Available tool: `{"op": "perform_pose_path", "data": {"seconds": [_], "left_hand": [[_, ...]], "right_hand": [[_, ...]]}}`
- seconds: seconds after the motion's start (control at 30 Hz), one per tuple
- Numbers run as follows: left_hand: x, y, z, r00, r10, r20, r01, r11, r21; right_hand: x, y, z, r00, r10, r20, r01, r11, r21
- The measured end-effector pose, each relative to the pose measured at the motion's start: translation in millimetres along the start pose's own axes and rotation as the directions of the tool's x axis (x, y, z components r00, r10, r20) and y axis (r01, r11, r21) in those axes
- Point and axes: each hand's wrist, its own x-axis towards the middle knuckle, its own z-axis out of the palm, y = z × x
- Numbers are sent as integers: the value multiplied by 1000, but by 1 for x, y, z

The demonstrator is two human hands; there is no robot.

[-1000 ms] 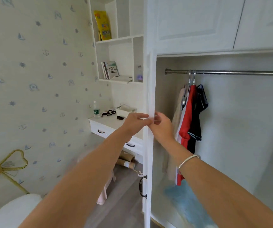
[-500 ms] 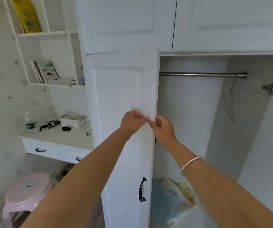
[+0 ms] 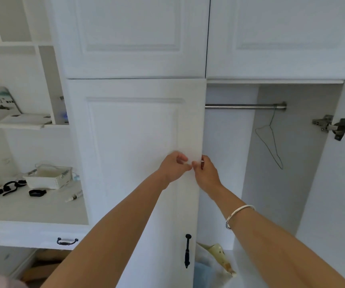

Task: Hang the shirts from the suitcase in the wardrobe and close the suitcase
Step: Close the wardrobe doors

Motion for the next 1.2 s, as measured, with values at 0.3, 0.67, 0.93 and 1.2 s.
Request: {"op": "perform_pose_path", "data": {"seconds": [0.3,0.67,0.93,1.2], "left_hand": [[11,-7,-3,996,29,80,-31,999,23],[30,-8,-6,990,26,135,-32,998,45],[31,-2,6,993,20,112,-27,998,65],[5,32,81,942,56,330,-73,997,37]], "right_hand": [[20,5,13,995,80,-59,-82,996,-38],[37,9,19,990,127,-66,-133,987,-94],[31,15,8,981,192,-30,-194,977,-85],[-12,40,-92,904,330,-271,-361,930,-72]]}}
